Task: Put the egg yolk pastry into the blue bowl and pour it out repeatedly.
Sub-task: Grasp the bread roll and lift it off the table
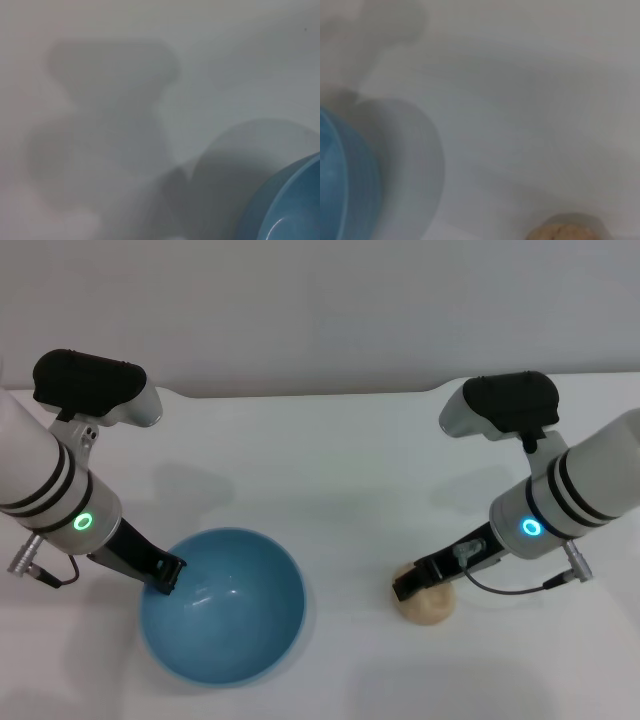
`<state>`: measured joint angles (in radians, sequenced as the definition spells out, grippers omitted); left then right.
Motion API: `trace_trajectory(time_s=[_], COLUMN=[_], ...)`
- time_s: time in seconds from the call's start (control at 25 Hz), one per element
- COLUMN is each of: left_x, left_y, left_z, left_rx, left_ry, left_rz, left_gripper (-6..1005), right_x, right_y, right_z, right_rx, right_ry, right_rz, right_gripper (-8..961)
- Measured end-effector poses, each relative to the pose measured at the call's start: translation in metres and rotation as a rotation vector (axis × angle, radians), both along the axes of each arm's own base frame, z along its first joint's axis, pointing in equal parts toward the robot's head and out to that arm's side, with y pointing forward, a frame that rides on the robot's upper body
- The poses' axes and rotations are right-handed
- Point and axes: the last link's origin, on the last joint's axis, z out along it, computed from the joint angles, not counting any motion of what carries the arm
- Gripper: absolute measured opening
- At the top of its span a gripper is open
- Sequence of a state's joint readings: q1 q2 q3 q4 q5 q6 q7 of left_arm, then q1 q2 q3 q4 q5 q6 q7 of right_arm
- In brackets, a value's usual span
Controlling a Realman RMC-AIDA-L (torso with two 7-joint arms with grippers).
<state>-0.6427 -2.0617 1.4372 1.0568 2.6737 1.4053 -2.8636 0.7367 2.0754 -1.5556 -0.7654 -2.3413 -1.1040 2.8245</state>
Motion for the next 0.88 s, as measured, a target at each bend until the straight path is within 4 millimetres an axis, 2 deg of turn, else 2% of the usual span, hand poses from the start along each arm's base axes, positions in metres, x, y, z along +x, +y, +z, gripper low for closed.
trace_trajectory(time_s=[0.32,0.44,0.52,0.88], left_x=[0.0,0.0,0.0,0.0], left_y=[-0.001,-0.001,-0.001,-0.001], left_z=[-0.001,-0.001,-0.001,-0.001], left_rx=[-0.003,-0.004,-0.005,-0.009], left_ry=[0.0,0.0,0.0,0.002], left_rz=[0.001,0.001,0.002,-0.001], left_gripper=[0,0,0,-1], right_x=[0.003,0.003,0.002,0.001], right_y=[-0.006,-0.006,-0.007,-0.004], right_z=[-0.003,-0.003,-0.001,0.014], right_rx=[-0.043,-0.048,-0.053,-0.02], right_ry=[-0.027,-0.025,-0.023,0.012], right_rz=[0.041,0.034,0.031,-0.039], right_gripper=[502,423,406,352])
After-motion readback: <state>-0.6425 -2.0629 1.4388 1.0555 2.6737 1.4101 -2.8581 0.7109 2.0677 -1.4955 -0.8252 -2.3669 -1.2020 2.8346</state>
